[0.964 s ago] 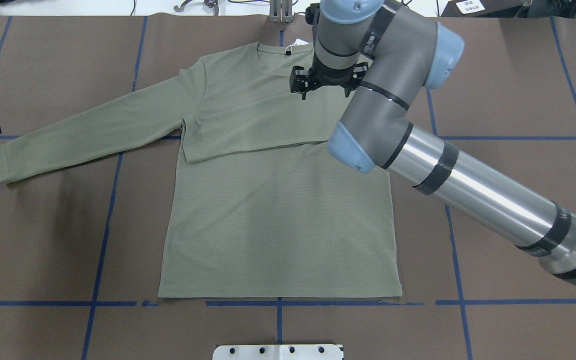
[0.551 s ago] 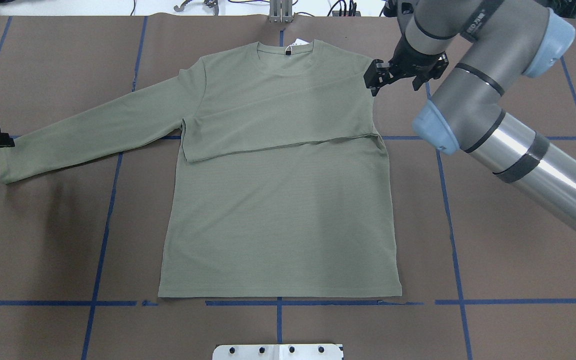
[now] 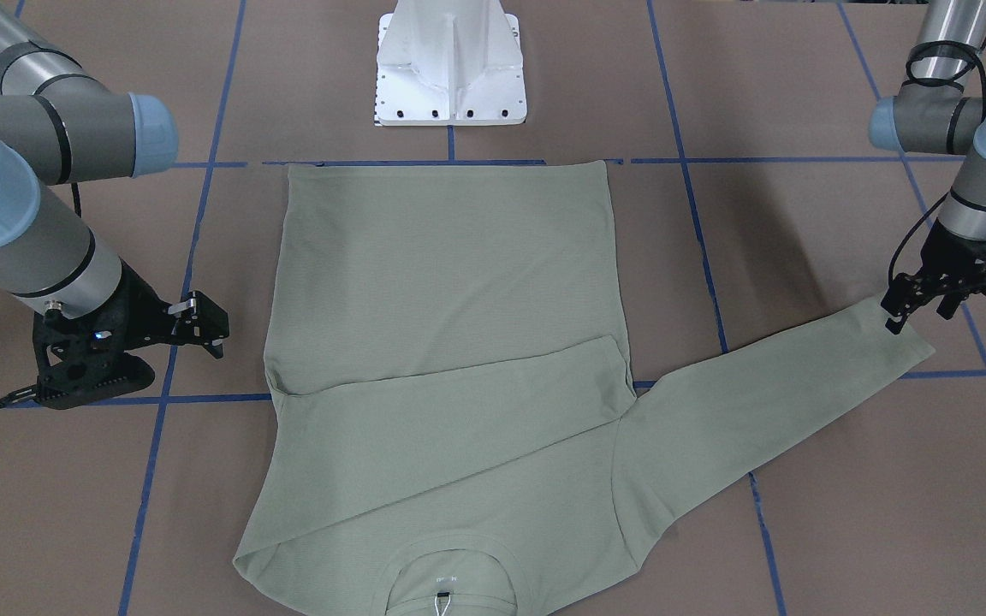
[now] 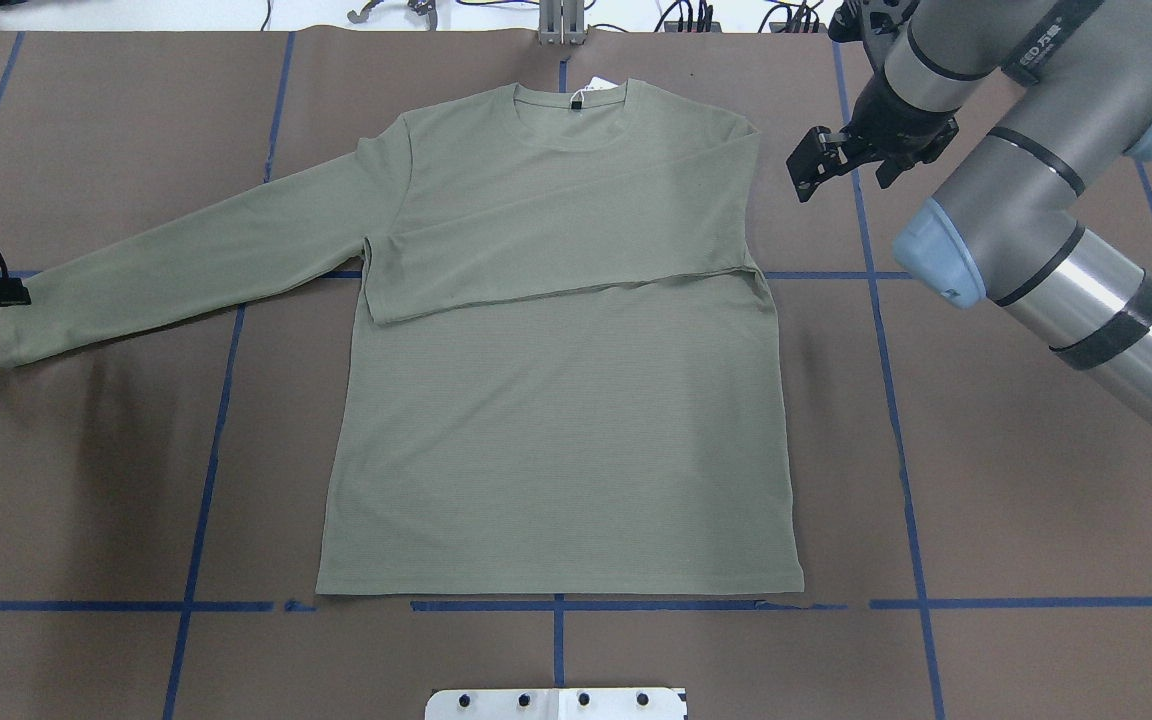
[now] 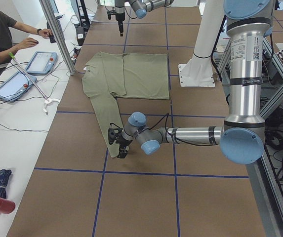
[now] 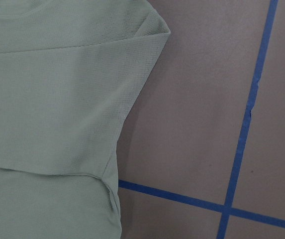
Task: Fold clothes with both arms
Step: 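Release the sleeve on the shirt and raise the right gripper away, then move the left gripper to grasp the cuff of the other sleeve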
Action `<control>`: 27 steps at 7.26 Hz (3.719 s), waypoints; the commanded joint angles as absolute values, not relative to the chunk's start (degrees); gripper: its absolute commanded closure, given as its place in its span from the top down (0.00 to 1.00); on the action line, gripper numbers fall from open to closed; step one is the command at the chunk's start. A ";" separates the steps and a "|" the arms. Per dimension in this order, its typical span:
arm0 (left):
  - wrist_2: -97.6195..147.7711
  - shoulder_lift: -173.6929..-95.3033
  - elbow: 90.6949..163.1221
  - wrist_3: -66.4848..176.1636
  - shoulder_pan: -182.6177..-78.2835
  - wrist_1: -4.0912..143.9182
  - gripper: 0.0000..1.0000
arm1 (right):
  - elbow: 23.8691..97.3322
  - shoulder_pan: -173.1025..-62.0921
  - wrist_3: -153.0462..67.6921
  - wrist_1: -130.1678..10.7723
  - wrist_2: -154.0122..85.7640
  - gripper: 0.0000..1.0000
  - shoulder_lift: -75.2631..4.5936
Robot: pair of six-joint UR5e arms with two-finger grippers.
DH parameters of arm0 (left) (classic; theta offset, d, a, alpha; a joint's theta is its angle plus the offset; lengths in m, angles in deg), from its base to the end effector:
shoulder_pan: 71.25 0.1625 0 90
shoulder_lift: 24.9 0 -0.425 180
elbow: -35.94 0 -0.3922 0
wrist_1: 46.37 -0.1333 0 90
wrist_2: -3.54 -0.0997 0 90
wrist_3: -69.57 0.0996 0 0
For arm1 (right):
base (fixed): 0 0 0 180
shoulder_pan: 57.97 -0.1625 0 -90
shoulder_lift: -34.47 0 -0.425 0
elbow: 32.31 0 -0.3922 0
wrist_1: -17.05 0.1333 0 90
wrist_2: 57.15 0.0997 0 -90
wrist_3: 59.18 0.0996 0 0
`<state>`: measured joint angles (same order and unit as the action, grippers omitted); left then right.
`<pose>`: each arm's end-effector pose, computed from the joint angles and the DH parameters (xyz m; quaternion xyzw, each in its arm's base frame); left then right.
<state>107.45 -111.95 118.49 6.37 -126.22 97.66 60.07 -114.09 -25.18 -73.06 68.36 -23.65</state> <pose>0.1990 -0.4745 0.6589 0.1565 0.3525 -0.1806 0.9048 -0.3146 -0.6038 0.3137 0.0692 -0.3980 -0.0886 0.9105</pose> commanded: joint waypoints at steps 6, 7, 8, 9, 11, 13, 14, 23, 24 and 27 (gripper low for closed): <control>107.43 -111.83 117.41 6.55 -125.13 97.77 0.99 | 61.12 -114.13 -25.08 -73.04 68.27 1.00 -23.89; 107.43 -111.83 117.15 6.47 -125.13 97.77 0.99 | 61.38 -114.13 -25.08 -73.13 68.27 1.00 -23.89; 107.43 -111.83 117.15 6.38 -124.96 97.77 0.99 | 61.38 -114.13 -24.99 -73.13 68.27 1.00 -23.89; 107.43 -111.83 117.15 6.38 -124.96 97.77 0.99 | 61.38 -114.13 -25.08 -73.13 68.27 1.00 -23.89; 107.43 -111.83 117.15 6.29 -124.96 97.86 0.88 | 61.47 -114.13 -25.08 -73.13 68.36 1.00 -23.89; 107.43 -111.83 117.15 6.20 -124.96 97.86 0.85 | 61.38 -114.13 -25.08 -73.13 68.45 1.00 -23.89; 107.52 -111.74 117.15 6.11 -124.96 98.73 0.83 | 61.91 -114.13 -25.08 -73.30 68.45 1.00 -24.06; 107.52 -111.83 117.15 5.32 -124.78 98.83 0.69 | 62.70 -114.30 -25.08 -73.74 68.54 1.00 -24.59; 107.52 -111.83 117.24 5.32 -124.78 98.83 0.63 | 62.70 -114.30 -25.08 -73.74 68.54 1.00 -24.59; 107.60 -112.00 117.32 3.67 -124.78 98.92 0.32 | 62.79 -114.48 -25.16 -73.74 68.54 1.00 -24.50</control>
